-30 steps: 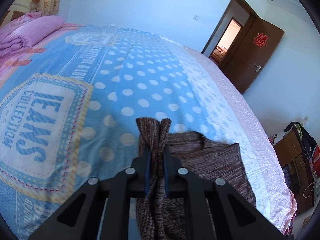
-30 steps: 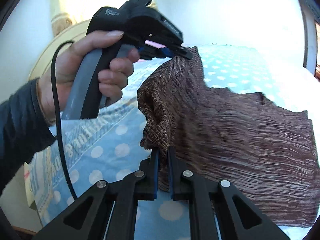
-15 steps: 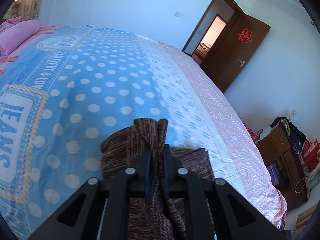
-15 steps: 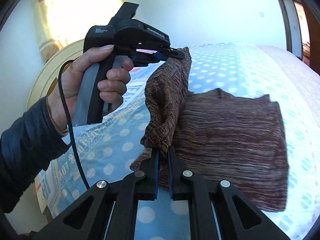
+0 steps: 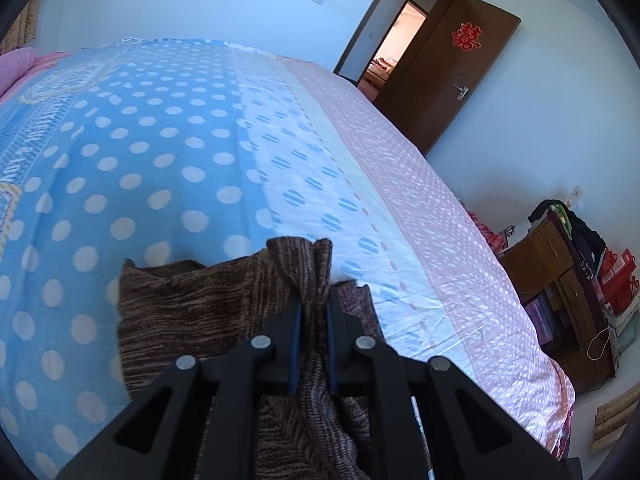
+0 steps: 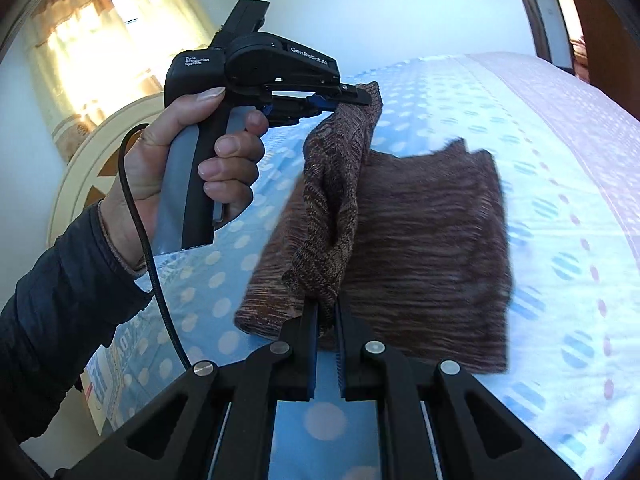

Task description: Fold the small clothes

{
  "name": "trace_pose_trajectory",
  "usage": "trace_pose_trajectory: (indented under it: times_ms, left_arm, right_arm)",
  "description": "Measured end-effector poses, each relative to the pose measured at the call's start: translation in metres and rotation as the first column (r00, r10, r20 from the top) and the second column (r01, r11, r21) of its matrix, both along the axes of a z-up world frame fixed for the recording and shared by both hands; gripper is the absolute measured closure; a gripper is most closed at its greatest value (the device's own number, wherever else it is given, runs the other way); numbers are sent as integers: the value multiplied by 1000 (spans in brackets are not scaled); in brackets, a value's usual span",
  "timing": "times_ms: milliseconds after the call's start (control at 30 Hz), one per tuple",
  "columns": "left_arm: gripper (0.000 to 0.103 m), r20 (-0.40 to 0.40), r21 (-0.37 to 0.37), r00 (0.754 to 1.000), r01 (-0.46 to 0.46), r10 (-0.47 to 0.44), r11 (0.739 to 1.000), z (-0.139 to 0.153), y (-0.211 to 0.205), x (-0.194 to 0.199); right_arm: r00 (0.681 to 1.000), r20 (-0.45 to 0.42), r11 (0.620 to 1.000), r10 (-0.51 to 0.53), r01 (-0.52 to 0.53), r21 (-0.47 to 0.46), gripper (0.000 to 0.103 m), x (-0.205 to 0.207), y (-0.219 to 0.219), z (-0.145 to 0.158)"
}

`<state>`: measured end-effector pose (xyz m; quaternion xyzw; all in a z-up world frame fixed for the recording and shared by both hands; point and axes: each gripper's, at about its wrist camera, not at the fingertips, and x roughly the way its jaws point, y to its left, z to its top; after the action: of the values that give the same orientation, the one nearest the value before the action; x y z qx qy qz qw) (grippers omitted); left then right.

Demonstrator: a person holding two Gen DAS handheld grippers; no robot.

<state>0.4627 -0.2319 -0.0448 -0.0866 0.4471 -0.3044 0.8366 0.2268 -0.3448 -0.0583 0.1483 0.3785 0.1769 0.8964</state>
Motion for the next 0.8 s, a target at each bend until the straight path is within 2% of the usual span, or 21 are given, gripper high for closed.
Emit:
trace_pose_trajectory:
  times_ms: [200, 333, 533, 633, 700, 733, 800]
  left_arm:
    - [92, -30, -3, 999, 36, -36, 999, -16, -35, -2]
    - [92, -35, 15, 998, 59, -58, 998, -24, -55, -5]
    - [92, -24, 56, 997, 73, -72, 996, -38, -81, -9]
    - [82, -10, 116, 999, 49, -48, 992, -47, -88, -15]
    - [75, 6, 120, 999, 50, -51, 992, -44, -84, -24]
    - [72, 30, 119, 998, 50, -54, 992, -40, -80, -30]
    - [58, 94, 123, 994, 45, -57, 991, -31, -61, -49]
  right_arm:
    - [994, -58, 996, -91, 91, -6, 96, -5, -31, -11]
    - [987, -90, 991, -132, 135, 23, 96, -9, -51, -21]
    - [977, -151, 985, -150, 161, 64, 97, -11, -64, -34]
    - [971, -176, 982, -164, 177, 66, 99, -13, -71, -40]
    - [968, -191, 981, -160, 177, 75, 98, -14, -76, -41]
    - [969, -194, 983, -152, 169, 73, 98, -14, -77, -40]
    - [969, -187, 984, -158, 171, 57, 98, -16, -79, -37]
